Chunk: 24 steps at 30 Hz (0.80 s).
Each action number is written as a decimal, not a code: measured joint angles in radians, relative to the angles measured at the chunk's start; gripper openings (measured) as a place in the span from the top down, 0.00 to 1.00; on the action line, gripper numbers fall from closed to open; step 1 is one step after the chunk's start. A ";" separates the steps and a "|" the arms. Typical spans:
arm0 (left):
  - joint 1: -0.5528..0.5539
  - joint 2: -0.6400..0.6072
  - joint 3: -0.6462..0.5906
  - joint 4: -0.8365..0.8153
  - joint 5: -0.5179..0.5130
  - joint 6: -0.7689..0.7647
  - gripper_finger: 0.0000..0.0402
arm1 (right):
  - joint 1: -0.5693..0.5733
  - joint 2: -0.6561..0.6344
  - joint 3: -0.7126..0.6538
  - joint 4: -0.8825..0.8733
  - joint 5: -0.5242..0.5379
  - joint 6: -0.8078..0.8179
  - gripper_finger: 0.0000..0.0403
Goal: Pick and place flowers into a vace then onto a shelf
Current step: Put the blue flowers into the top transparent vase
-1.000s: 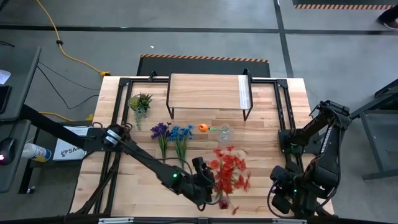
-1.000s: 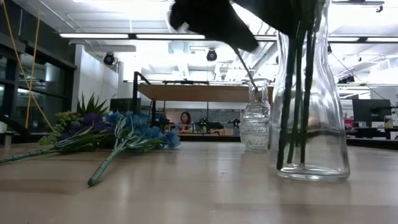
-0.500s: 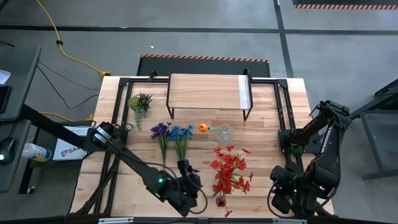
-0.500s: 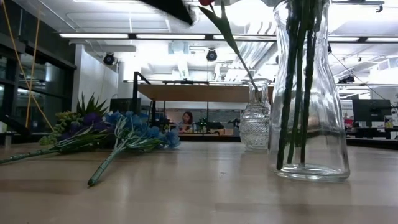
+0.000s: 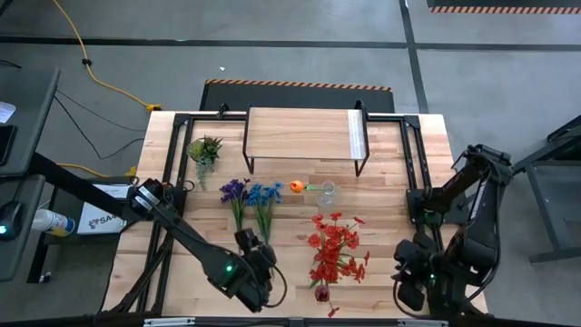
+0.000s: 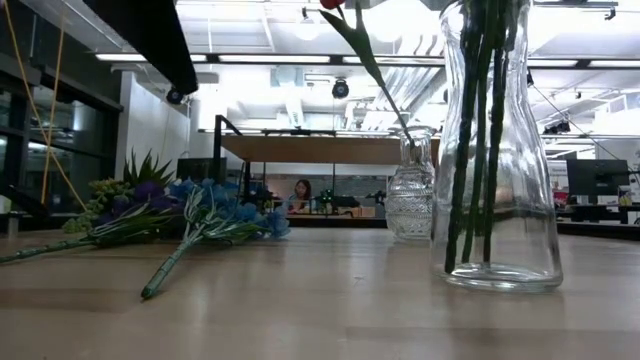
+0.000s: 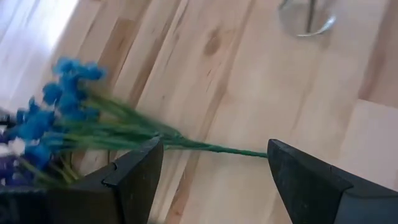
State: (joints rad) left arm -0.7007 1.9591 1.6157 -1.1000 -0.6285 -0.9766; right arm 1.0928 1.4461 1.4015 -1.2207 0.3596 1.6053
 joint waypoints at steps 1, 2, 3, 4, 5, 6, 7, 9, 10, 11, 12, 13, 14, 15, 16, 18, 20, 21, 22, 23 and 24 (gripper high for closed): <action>0.000 0.000 0.000 -0.018 0.003 -0.027 0.20 | -0.003 -0.008 0.000 0.014 0.021 -0.015 0.72; 0.002 0.000 0.000 -0.030 0.003 -0.056 0.20 | -0.006 -0.014 0.000 0.031 0.042 -0.034 0.72; 0.007 0.000 0.000 -0.035 0.006 -0.079 0.20 | -0.007 -0.023 0.000 0.050 0.062 -0.051 0.72; 0.008 0.000 0.000 -0.041 0.020 -0.099 0.20 | -0.007 -0.031 0.000 0.069 0.081 -0.069 0.72; 0.012 0.000 0.000 -0.053 0.037 -0.121 0.20 | -0.007 -0.039 0.000 0.085 0.103 -0.087 0.72; 0.020 -0.001 0.000 -0.062 0.055 -0.151 0.20 | -0.007 -0.047 0.000 0.099 0.125 -0.105 0.72; 0.026 -0.004 0.000 -0.066 0.075 -0.188 0.20 | -0.007 -0.055 0.000 0.112 0.146 -0.125 0.72; 0.049 -0.006 0.000 -0.070 0.118 -0.283 0.20 | -0.007 -0.067 0.000 0.131 0.174 -0.154 0.72; 0.063 -0.006 0.000 -0.077 0.132 -0.324 0.20 | -0.007 -0.073 0.000 0.134 0.184 -0.168 0.72; 0.076 -0.006 0.000 -0.086 0.144 -0.368 0.20 | -0.007 -0.079 0.000 0.137 0.196 -0.183 0.72; 0.091 -0.006 0.000 -0.090 0.153 -0.418 0.20 | -0.007 -0.084 0.000 0.141 0.209 -0.199 0.72; 0.106 -0.006 0.000 -0.086 0.157 -0.463 0.20 | -0.007 -0.089 0.000 0.142 0.221 -0.213 0.72; 0.122 -0.006 0.000 -0.079 0.167 -0.503 0.20 | -0.007 -0.093 0.000 0.141 0.235 -0.225 0.72; 0.138 -0.006 0.000 -0.072 0.180 -0.538 0.20 | -0.007 -0.096 0.000 0.142 0.244 -0.235 0.72; 0.155 -0.006 0.000 -0.066 0.187 -0.567 0.20 | -0.007 -0.099 0.000 0.142 0.252 -0.244 0.72; 0.186 -0.006 0.000 -0.066 0.197 -0.622 0.20 | -0.007 -0.107 0.000 0.143 0.267 -0.260 0.72; 0.215 -0.006 0.000 -0.066 0.219 -0.673 0.20 | -0.007 -0.114 0.000 0.152 0.273 -0.274 0.72; 0.227 -0.006 0.000 -0.065 0.238 -0.683 0.20 | -0.007 -0.117 0.000 0.158 0.274 -0.280 0.72; 0.239 -0.006 0.000 -0.061 0.259 -0.687 0.20 | -0.007 -0.119 0.000 0.165 0.274 -0.287 0.72; 0.249 -0.004 0.000 -0.057 0.285 -0.690 0.20 | -0.007 -0.122 0.000 0.174 0.274 -0.295 0.72; 0.258 -0.001 0.000 -0.053 0.312 -0.696 0.20 | -0.007 -0.126 0.000 0.184 0.274 -0.307 0.72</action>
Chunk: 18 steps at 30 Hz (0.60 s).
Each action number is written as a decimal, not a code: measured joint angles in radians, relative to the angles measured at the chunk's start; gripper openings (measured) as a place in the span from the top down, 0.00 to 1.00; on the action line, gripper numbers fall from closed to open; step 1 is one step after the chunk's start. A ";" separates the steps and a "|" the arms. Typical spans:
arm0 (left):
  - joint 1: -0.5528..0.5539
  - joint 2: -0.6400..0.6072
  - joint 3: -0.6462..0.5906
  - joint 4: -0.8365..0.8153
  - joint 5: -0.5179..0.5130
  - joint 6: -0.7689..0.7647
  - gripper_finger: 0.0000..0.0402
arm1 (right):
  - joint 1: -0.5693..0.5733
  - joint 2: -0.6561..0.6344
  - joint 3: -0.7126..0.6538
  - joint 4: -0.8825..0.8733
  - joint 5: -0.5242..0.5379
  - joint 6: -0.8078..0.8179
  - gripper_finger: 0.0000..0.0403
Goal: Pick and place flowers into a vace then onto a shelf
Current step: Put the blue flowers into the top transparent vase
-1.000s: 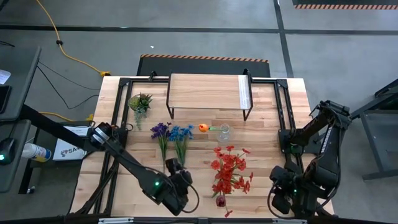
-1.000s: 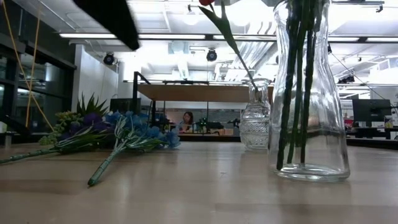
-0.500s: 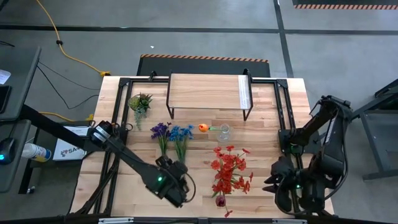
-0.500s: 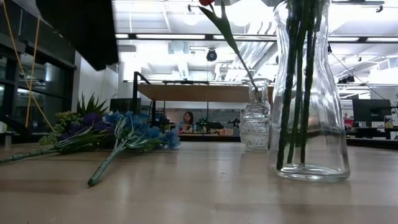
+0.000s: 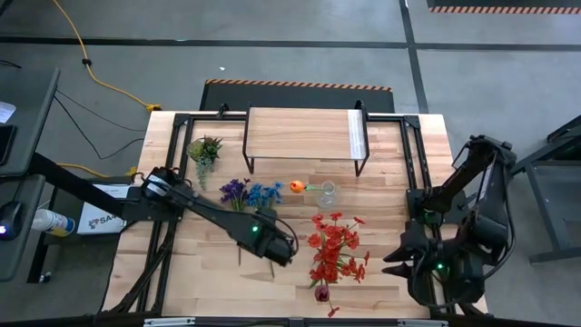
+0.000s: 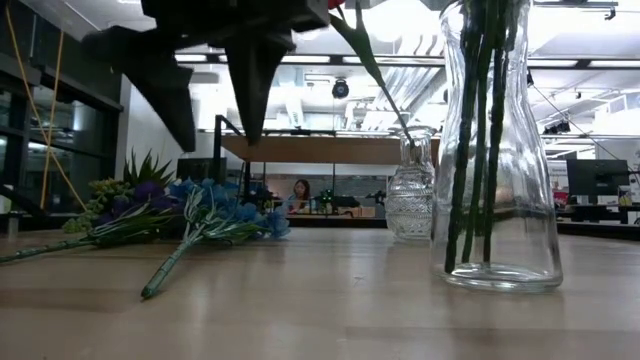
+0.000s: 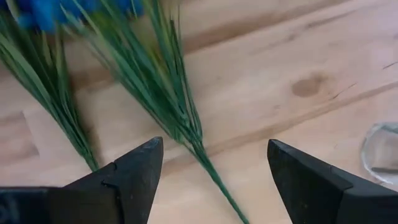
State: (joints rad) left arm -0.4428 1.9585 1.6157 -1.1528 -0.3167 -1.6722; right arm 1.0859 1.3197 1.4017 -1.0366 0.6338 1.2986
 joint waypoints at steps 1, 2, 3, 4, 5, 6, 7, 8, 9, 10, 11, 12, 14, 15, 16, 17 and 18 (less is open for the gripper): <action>0.006 0.003 0.000 0.001 0.018 -0.006 0.20 | 0.000 -0.005 0.000 0.011 0.002 -0.011 0.72; 0.008 0.004 -0.005 0.003 0.036 -0.012 0.20 | 0.000 -0.009 0.000 0.024 0.006 -0.022 0.72; 0.011 0.004 -0.012 0.011 0.048 -0.020 0.20 | 0.000 -0.014 0.000 0.037 0.010 -0.031 0.72; 0.013 0.002 -0.022 0.027 0.061 -0.035 0.20 | 0.000 -0.019 0.000 0.045 0.012 -0.042 0.72; 0.012 0.002 -0.036 0.042 0.068 -0.050 0.20 | 0.000 -0.023 0.000 0.050 0.013 -0.052 0.72; 0.011 0.003 -0.049 0.050 0.068 -0.067 0.20 | 0.000 -0.027 0.000 0.054 0.015 -0.064 0.72; 0.011 0.003 -0.060 0.054 0.070 -0.085 0.20 | 0.000 -0.031 0.000 0.058 0.019 -0.073 0.72; 0.011 0.003 -0.069 0.060 0.071 -0.100 0.20 | 0.000 -0.034 0.000 0.060 0.022 -0.079 0.72; 0.011 0.003 -0.078 0.076 0.074 -0.112 0.20 | 0.000 -0.039 0.000 0.059 0.024 -0.085 0.72; 0.011 0.003 -0.088 0.093 0.078 -0.115 0.20 | 0.000 -0.042 0.000 0.060 0.025 -0.090 0.72; 0.011 0.003 -0.097 0.107 0.082 -0.117 0.20 | 0.000 -0.046 0.000 0.060 0.028 -0.094 0.72; 0.011 0.003 -0.104 0.123 0.085 -0.118 0.20 | 0.000 -0.050 0.000 0.060 0.035 -0.095 0.72; 0.011 0.003 -0.111 0.150 0.085 -0.127 0.20 | 0.000 -0.059 0.000 0.062 0.050 -0.098 0.72; 0.011 0.003 -0.116 0.154 0.086 -0.137 0.20 | 0.000 -0.063 0.000 0.066 0.057 -0.104 0.72; 0.012 0.003 -0.122 0.151 0.087 -0.142 0.20 | 0.000 -0.067 0.000 0.072 0.060 -0.113 0.72; 0.012 0.003 -0.127 0.148 0.088 -0.147 0.20 | 0.000 -0.071 0.000 0.078 0.063 -0.123 0.72; 0.014 0.003 -0.134 0.148 0.089 -0.155 0.20 | 0.000 -0.073 0.000 0.085 0.067 -0.130 0.72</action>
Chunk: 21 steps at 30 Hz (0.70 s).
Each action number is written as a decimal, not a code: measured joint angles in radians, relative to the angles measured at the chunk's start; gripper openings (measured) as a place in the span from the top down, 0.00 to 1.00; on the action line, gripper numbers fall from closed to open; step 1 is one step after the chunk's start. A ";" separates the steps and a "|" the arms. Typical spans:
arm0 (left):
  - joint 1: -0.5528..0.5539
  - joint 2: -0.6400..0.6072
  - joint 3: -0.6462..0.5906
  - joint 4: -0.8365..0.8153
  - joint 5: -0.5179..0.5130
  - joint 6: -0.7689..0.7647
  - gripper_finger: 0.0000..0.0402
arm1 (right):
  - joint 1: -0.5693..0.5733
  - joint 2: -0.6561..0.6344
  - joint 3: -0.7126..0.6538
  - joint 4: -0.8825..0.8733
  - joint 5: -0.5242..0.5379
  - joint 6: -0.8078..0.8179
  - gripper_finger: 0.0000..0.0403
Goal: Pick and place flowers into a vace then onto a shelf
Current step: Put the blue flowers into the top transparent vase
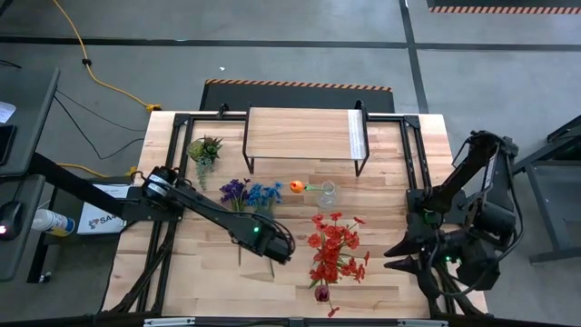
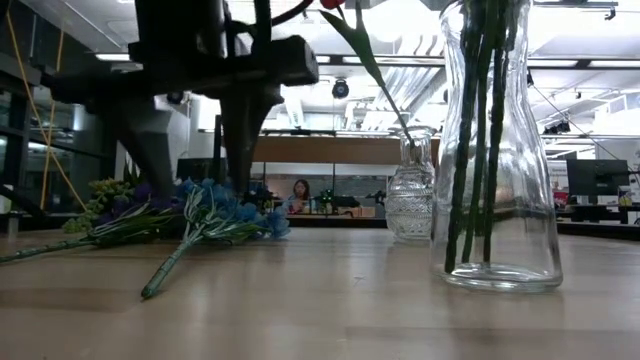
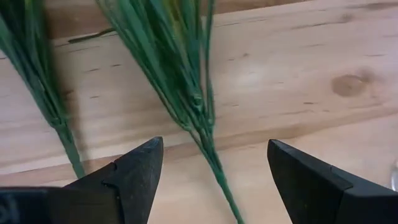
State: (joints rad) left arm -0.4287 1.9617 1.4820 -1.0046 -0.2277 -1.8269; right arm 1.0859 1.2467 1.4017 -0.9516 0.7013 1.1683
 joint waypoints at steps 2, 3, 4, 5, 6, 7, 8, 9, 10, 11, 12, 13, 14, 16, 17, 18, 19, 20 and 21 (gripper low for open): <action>0.005 0.000 -0.018 0.002 0.004 -0.014 0.20 | 0.000 -0.001 0.000 0.012 0.010 -0.018 0.72; 0.007 0.000 -0.029 0.000 0.006 -0.016 0.20 | 0.000 -0.002 0.000 0.018 0.014 -0.025 0.72; 0.012 0.000 -0.039 0.003 0.010 -0.018 0.20 | 0.000 -0.003 0.000 0.023 0.015 -0.027 0.72; 0.016 0.000 -0.049 0.013 0.015 -0.020 0.20 | 0.000 -0.003 0.000 0.027 0.016 -0.029 0.72; 0.020 0.000 -0.059 0.028 0.020 -0.020 0.20 | 0.000 -0.003 0.000 0.029 0.016 -0.031 0.72; 0.027 0.000 -0.069 0.041 0.023 -0.021 0.20 | 0.000 -0.003 0.000 0.030 0.016 -0.032 0.72; 0.032 0.000 -0.078 0.049 0.023 -0.021 0.20 | 0.000 -0.003 0.000 0.030 0.015 -0.032 0.72; 0.038 0.000 -0.086 0.059 0.022 -0.019 0.20 | 0.000 -0.003 0.000 0.030 0.015 -0.032 0.72; 0.045 0.000 -0.092 0.072 0.021 -0.018 0.20 | 0.000 -0.003 0.000 0.030 0.016 -0.032 0.72; 0.051 0.000 -0.098 0.086 0.020 -0.018 0.20 | 0.000 -0.003 0.000 0.030 0.016 -0.032 0.72; 0.058 0.000 -0.105 0.096 0.020 -0.017 0.20 | 0.000 -0.003 0.000 0.030 0.016 -0.032 0.72; 0.065 0.000 -0.110 0.099 0.019 -0.017 0.20 | 0.000 -0.003 0.000 0.030 0.015 -0.032 0.72; 0.073 0.000 -0.116 0.109 0.018 -0.013 0.20 | 0.000 -0.003 0.000 0.030 0.015 -0.032 0.72; 0.088 0.000 -0.125 0.128 0.017 -0.007 0.20 | 0.000 -0.003 0.000 0.030 0.016 -0.033 0.72; 0.095 0.000 -0.129 0.126 0.015 -0.002 0.20 | 0.000 -0.003 0.000 0.030 0.015 -0.032 0.72; 0.102 0.000 -0.132 0.125 0.013 0.002 0.20 | 0.000 -0.003 0.000 0.030 0.015 -0.032 0.72; 0.109 0.000 -0.135 0.124 0.012 0.007 0.20 | 0.000 -0.003 0.000 0.030 0.015 -0.033 0.72; 0.116 0.000 -0.136 0.121 0.011 0.014 0.20 | 0.000 -0.003 0.000 0.030 0.015 -0.033 0.72; 0.123 0.005 -0.136 0.119 0.009 0.017 0.20 | 0.000 -0.003 0.000 0.030 0.015 -0.033 0.72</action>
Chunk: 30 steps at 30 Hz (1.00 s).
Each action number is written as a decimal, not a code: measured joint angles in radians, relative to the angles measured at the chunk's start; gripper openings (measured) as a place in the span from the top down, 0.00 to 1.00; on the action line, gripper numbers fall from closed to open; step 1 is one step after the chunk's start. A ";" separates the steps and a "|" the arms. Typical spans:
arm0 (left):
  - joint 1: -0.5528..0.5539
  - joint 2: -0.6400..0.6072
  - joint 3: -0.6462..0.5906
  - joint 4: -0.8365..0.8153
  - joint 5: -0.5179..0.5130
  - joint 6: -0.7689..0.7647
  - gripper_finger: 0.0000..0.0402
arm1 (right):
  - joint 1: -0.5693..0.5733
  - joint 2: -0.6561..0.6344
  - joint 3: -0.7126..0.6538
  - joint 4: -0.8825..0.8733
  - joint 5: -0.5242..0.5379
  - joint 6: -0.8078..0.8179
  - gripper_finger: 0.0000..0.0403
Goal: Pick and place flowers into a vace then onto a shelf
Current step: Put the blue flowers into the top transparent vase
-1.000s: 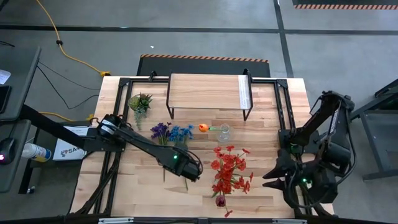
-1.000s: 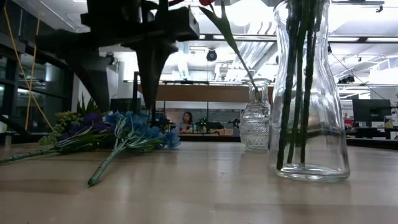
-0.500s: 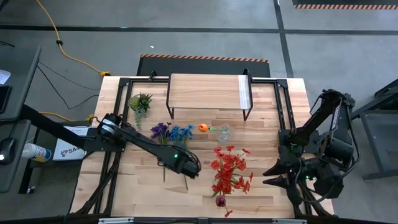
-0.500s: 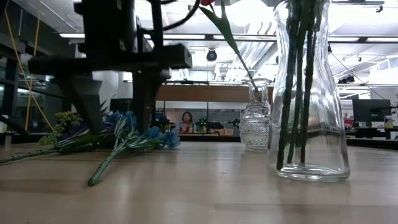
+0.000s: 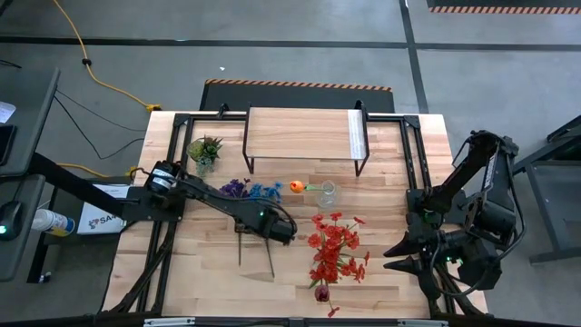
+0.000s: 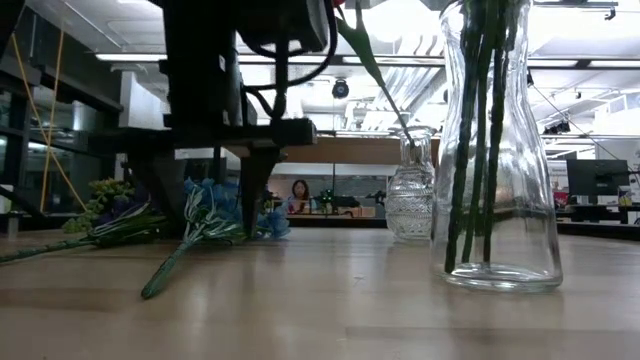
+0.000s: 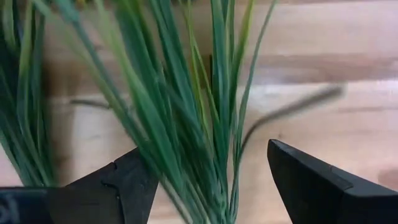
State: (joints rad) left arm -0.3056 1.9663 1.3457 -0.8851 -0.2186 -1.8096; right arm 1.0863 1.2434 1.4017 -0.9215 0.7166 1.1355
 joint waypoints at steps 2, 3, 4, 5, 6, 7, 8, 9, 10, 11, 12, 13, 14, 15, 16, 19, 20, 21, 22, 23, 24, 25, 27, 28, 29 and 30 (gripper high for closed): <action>0.013 0.012 0.000 0.005 0.005 0.011 0.20 | 0.000 0.000 0.000 0.000 0.001 0.000 0.72; 0.018 0.020 0.000 0.005 0.015 0.023 0.20 | 0.000 0.000 0.000 0.000 0.003 0.000 0.72; 0.022 0.029 0.000 0.009 0.027 0.031 0.20 | 0.000 0.000 0.000 0.000 0.004 -0.001 0.72; 0.025 0.038 0.003 0.012 0.034 0.036 0.20 | 0.000 0.000 0.000 0.000 0.005 -0.004 0.72; 0.025 0.044 0.004 0.014 0.040 0.042 0.20 | 0.000 0.000 0.000 0.001 0.007 -0.010 0.72; 0.025 0.052 0.004 0.016 0.045 0.048 0.20 | 0.000 0.000 0.000 0.003 0.007 -0.015 0.72; 0.025 0.062 0.005 0.019 0.048 0.050 0.20 | 0.000 0.000 0.000 0.006 0.008 -0.017 0.72; 0.025 0.068 0.005 0.020 0.052 0.050 0.20 | 0.000 0.000 0.000 0.007 0.008 -0.018 0.72; 0.025 0.070 0.006 0.018 0.054 0.050 0.20 | 0.000 0.000 0.000 0.006 0.009 -0.018 0.72; 0.025 0.071 0.006 0.016 0.054 0.050 0.20 | 0.000 0.000 0.000 0.006 0.009 -0.018 0.72; 0.025 0.071 0.006 0.016 0.054 0.050 0.21 | 0.000 0.000 0.000 0.006 0.010 -0.018 0.72; 0.025 0.072 0.006 0.016 0.054 0.051 0.22 | 0.000 0.000 0.000 0.006 0.012 -0.018 0.72; 0.025 0.072 0.006 0.015 0.054 0.051 0.24 | 0.000 0.000 0.000 0.006 0.012 -0.018 0.72; 0.024 0.073 0.010 0.012 0.054 0.051 0.26 | 0.000 0.000 0.000 0.006 0.012 -0.018 0.72; 0.024 0.074 0.017 0.005 0.053 0.051 0.29 | 0.000 0.000 0.000 0.006 0.013 -0.018 0.72; 0.024 0.077 0.031 0.000 0.048 0.053 0.38 | 0.000 0.000 0.000 0.006 0.015 -0.018 0.72; 0.024 0.077 0.030 0.001 0.048 0.054 0.41 | 0.000 0.000 0.000 0.006 0.017 -0.018 0.72; 0.024 0.077 0.031 0.001 0.047 0.054 0.44 | 0.000 0.000 0.000 0.006 0.019 -0.018 0.72; 0.024 0.078 0.030 0.000 0.046 0.054 0.47 | 0.000 0.000 0.000 0.006 0.018 -0.018 0.72; 0.024 0.078 0.031 -0.001 0.046 0.054 0.50 | 0.000 0.000 0.000 0.006 0.019 -0.018 0.72; 0.024 0.078 0.031 -0.002 0.045 0.054 0.54 | 0.000 0.000 0.000 0.006 0.019 -0.018 0.72; 0.024 0.078 0.031 -0.002 0.045 0.054 0.57 | 0.000 0.000 0.000 0.006 0.019 -0.018 0.72; 0.024 0.078 0.030 -0.002 0.044 0.054 0.64 | 0.000 0.000 0.000 0.006 0.019 -0.018 0.72; 0.024 0.078 0.030 -0.002 0.044 0.054 0.67 | 0.000 0.000 0.000 0.006 0.019 -0.018 0.72; 0.024 0.078 0.030 -0.002 0.044 0.054 0.71 | 0.000 0.000 0.000 0.006 0.018 -0.018 0.72; 0.024 0.078 0.030 -0.002 0.044 0.054 0.75 | 0.000 0.000 0.000 0.006 0.018 -0.018 0.72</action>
State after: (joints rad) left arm -0.2817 2.0441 1.3758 -0.8867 -0.1749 -1.7558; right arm 1.0863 1.2438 1.4017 -0.9154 0.7349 1.1175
